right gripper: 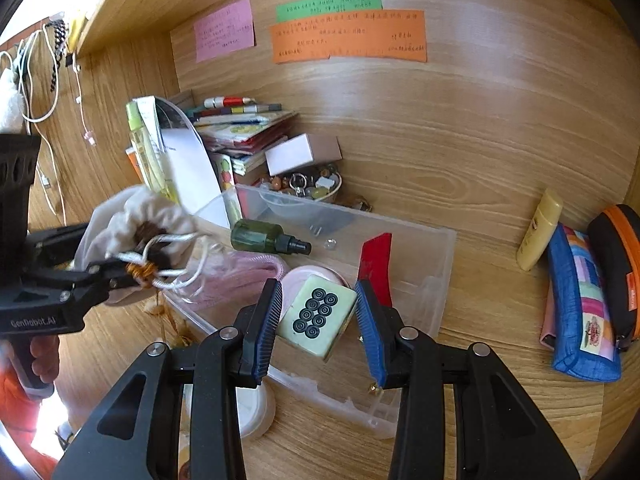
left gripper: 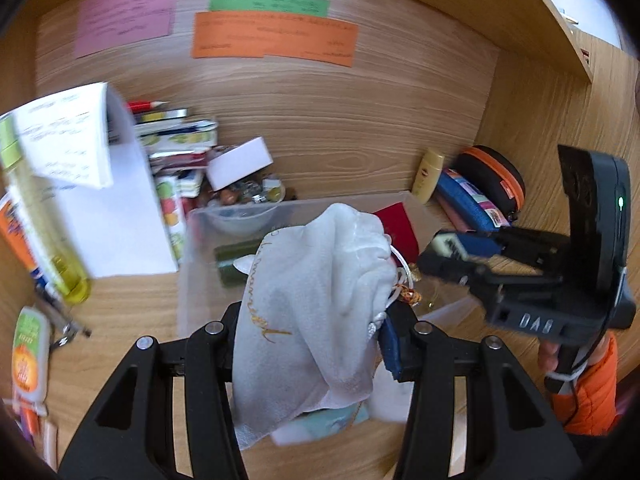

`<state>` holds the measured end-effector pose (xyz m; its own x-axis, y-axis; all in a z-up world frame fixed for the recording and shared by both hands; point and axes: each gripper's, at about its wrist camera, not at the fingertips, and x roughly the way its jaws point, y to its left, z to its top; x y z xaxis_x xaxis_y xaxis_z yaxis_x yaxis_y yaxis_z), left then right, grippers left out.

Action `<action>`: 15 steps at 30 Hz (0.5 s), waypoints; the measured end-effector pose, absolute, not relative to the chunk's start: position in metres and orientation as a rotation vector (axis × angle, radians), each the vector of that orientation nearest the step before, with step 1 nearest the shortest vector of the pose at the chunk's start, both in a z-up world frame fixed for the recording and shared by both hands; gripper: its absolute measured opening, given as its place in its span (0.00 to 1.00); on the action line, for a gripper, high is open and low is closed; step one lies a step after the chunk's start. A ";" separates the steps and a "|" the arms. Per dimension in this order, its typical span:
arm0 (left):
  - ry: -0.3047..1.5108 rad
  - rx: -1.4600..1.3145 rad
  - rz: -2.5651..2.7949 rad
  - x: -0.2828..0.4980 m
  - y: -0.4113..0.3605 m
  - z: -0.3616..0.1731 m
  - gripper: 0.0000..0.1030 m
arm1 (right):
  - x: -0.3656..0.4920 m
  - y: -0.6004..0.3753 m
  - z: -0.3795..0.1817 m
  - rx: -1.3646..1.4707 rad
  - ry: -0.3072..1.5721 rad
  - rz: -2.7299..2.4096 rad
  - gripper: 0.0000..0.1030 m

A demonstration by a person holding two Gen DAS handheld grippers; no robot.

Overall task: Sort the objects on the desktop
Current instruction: 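Lift the cloth bag with left tool while right carries the tile over the clear box, then open both tools over the clear box to drop the bag and tile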

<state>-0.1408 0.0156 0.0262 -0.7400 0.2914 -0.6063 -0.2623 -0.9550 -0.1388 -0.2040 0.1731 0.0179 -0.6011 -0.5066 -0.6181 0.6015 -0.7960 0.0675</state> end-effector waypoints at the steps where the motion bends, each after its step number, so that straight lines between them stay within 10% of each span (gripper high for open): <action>1: -0.058 -0.950 2.669 -0.147 0.019 0.026 0.47 | -0.205 0.172 0.015 0.855 0.197 -2.350 0.34; 15: -0.009 -1.078 2.565 -0.204 0.050 -0.006 0.51 | -0.213 0.167 -0.009 0.909 0.276 -2.382 0.34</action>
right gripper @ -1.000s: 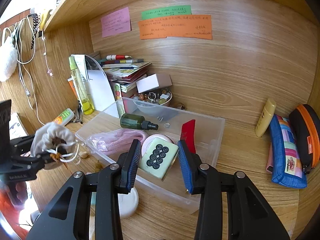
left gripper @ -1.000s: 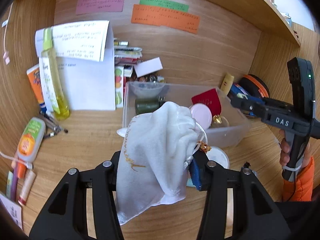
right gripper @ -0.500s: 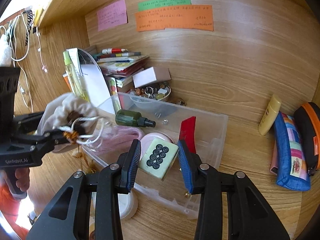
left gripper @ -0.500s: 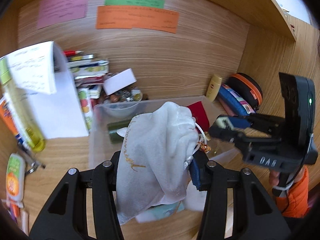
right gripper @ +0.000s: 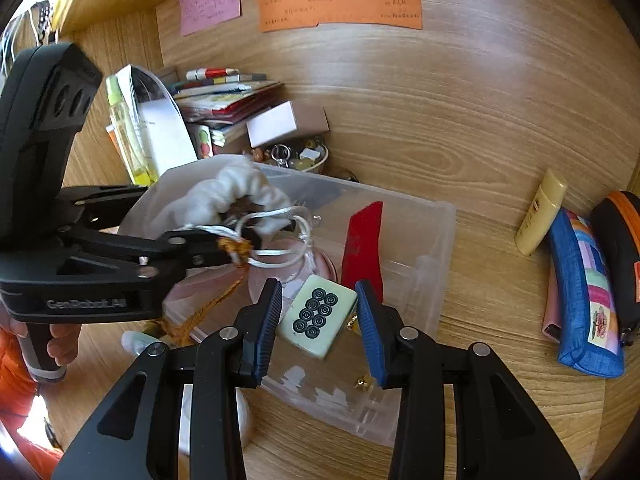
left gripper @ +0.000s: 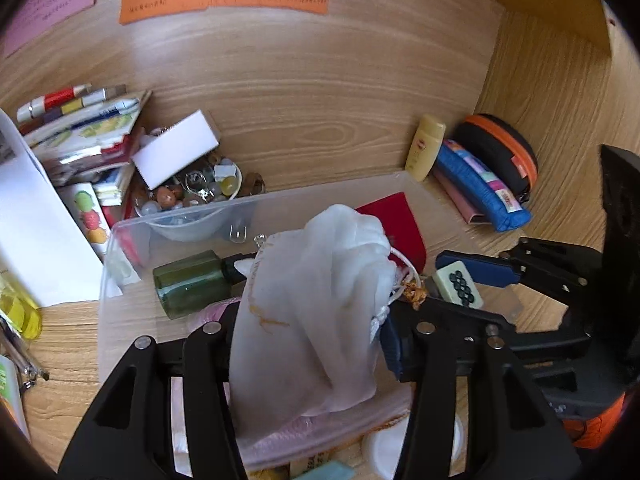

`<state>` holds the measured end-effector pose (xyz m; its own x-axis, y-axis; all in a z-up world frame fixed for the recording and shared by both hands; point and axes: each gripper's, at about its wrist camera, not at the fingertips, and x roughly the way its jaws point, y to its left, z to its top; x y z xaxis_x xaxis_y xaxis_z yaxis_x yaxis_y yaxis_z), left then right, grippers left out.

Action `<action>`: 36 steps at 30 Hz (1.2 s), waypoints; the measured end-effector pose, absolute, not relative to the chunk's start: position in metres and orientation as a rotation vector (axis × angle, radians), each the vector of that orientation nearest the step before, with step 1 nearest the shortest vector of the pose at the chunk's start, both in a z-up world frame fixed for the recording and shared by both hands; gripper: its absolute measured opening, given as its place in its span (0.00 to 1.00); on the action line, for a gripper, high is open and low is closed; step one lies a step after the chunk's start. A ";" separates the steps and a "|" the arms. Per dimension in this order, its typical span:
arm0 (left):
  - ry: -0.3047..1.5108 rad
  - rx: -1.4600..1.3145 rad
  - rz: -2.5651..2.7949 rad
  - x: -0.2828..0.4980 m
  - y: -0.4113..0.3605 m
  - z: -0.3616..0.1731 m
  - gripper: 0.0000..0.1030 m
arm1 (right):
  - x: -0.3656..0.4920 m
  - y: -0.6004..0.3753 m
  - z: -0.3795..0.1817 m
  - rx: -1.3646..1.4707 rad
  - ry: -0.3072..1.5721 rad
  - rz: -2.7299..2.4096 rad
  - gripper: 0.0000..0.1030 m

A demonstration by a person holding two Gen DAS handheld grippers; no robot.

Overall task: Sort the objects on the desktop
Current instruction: 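Open both tools over the clear box to drop the bag and tile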

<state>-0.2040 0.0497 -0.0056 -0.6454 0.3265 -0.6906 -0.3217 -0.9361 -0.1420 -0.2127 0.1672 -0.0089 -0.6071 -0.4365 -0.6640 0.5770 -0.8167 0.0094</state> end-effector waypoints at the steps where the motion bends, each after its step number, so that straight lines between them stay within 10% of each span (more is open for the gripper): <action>1: -0.013 -1.088 2.562 -0.206 0.049 -0.007 0.54 | -0.212 0.166 -0.010 0.908 0.289 -2.385 0.34; 16: 0.015 -1.078 2.619 -0.186 0.033 0.000 0.88 | -0.205 0.164 -0.005 0.887 0.322 -2.421 0.53; 36: 0.031 -1.062 2.826 -0.110 -0.040 0.012 0.97 | -0.150 0.192 0.033 0.740 0.326 -2.514 0.78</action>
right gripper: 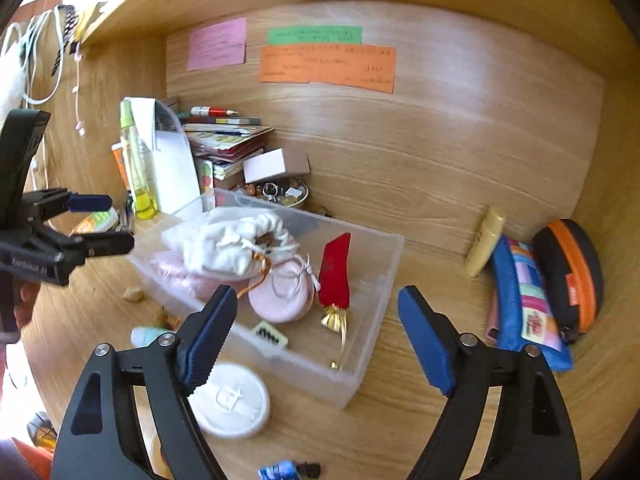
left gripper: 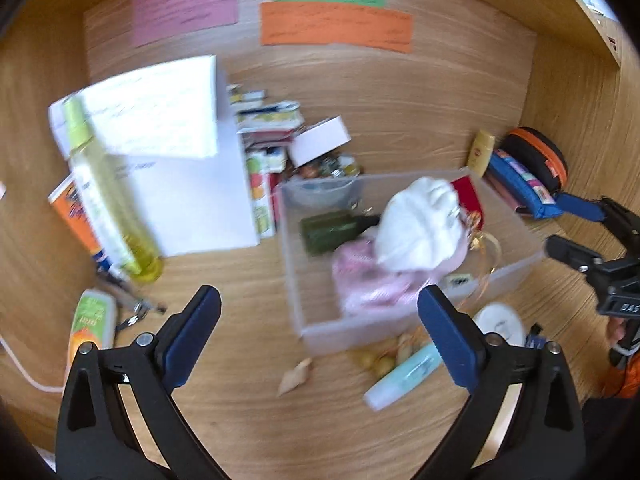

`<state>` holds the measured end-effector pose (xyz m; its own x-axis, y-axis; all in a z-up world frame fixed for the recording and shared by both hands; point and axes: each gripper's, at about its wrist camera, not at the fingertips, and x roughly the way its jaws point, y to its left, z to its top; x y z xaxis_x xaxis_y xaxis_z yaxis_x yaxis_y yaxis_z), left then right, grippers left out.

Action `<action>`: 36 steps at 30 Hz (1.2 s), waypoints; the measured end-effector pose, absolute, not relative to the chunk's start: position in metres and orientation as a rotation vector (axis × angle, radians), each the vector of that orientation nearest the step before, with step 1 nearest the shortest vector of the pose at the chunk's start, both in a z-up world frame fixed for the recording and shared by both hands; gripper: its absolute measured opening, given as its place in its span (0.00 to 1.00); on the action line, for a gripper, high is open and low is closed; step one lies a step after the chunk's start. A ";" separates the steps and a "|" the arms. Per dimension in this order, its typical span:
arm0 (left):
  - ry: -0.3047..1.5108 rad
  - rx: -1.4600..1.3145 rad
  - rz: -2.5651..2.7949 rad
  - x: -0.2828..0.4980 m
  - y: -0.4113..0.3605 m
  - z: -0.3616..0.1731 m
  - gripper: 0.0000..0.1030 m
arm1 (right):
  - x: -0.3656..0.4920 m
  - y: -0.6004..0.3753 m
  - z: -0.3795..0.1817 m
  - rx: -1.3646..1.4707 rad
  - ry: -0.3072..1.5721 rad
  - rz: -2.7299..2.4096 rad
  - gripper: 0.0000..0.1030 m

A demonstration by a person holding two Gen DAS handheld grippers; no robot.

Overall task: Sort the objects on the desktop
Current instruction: 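Open both tools over the clear box to drop the bag and tile, then grasp the beige plastic jar with left tool while right grasps the white D-logo container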

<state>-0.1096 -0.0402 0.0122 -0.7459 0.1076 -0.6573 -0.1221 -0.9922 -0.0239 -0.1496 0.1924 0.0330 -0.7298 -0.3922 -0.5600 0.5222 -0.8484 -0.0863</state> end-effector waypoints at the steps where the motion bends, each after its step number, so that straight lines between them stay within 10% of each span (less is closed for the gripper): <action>1: 0.024 -1.075 2.829 -0.107 -0.045 0.009 0.97 | -0.145 0.194 0.032 0.742 0.335 -2.517 0.79; 36: 0.047 -1.136 2.488 -0.029 0.018 -0.034 0.97 | -0.135 0.208 -0.026 1.089 0.141 -2.365 0.79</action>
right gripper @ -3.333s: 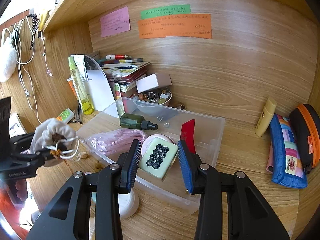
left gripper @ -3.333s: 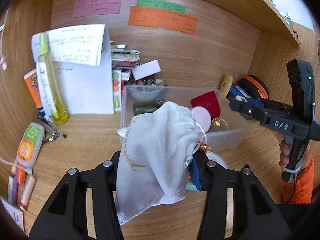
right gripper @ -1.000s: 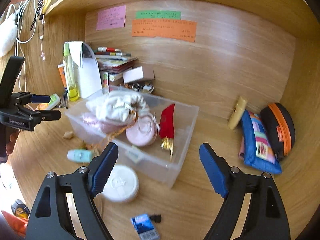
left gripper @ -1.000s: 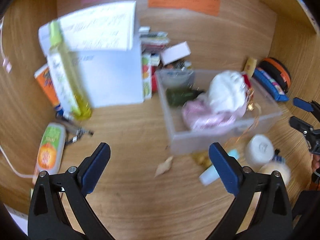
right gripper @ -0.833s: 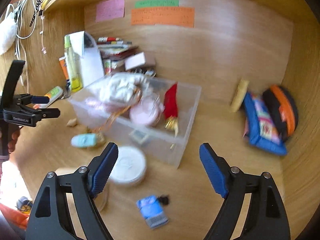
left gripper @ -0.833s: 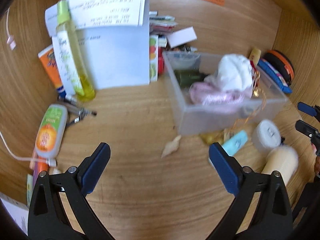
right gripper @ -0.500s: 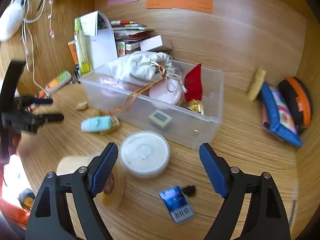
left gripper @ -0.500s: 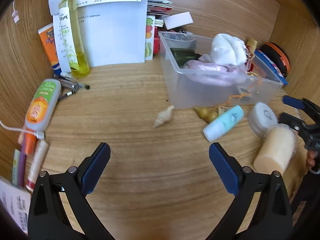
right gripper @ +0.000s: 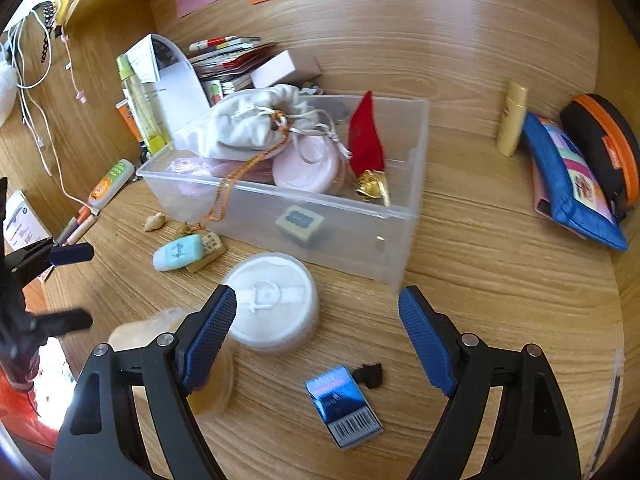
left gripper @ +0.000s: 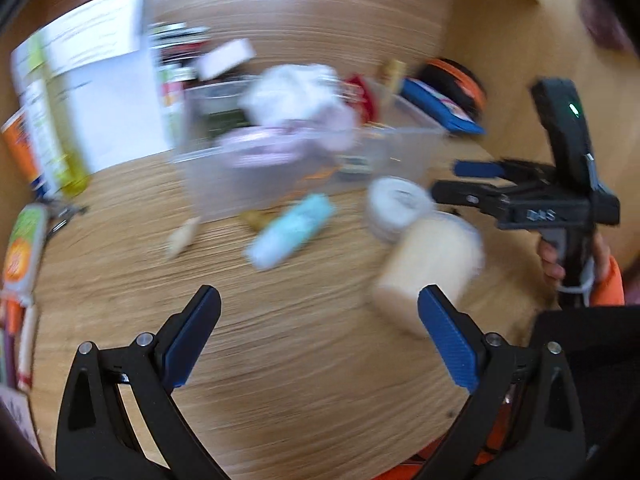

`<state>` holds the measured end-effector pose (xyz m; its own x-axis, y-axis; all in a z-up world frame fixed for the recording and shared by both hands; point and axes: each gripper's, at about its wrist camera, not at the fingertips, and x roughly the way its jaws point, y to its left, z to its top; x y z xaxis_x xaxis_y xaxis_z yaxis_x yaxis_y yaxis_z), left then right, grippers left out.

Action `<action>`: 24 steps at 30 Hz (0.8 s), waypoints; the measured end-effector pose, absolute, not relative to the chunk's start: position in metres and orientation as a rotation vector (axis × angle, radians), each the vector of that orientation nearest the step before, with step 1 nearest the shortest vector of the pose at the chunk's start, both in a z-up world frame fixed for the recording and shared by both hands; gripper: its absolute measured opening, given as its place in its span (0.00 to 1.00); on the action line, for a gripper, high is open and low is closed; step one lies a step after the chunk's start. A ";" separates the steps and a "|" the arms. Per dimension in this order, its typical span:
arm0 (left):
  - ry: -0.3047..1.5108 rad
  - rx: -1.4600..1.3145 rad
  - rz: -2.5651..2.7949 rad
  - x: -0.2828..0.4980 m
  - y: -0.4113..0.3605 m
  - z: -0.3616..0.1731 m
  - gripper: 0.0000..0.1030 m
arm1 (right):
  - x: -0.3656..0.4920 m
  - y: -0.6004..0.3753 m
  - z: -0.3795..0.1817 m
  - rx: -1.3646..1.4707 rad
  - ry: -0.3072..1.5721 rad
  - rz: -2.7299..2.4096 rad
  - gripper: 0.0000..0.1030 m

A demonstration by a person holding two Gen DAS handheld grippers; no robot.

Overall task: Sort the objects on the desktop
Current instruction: 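Grasp the beige plastic jar with left tool while right grasps the white D-logo container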

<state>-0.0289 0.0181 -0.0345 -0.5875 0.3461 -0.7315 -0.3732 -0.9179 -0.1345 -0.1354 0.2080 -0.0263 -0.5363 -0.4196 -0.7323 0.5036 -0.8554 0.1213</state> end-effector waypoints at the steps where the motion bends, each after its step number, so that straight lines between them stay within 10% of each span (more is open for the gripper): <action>1: 0.056 -1.132 2.466 -0.030 0.025 -0.035 0.97 | -0.134 0.210 -0.027 1.092 0.144 -2.370 0.79; 24: 0.050 -1.144 2.432 -0.062 0.044 -0.053 0.86 | -0.129 0.186 -0.050 1.147 0.308 -2.246 0.79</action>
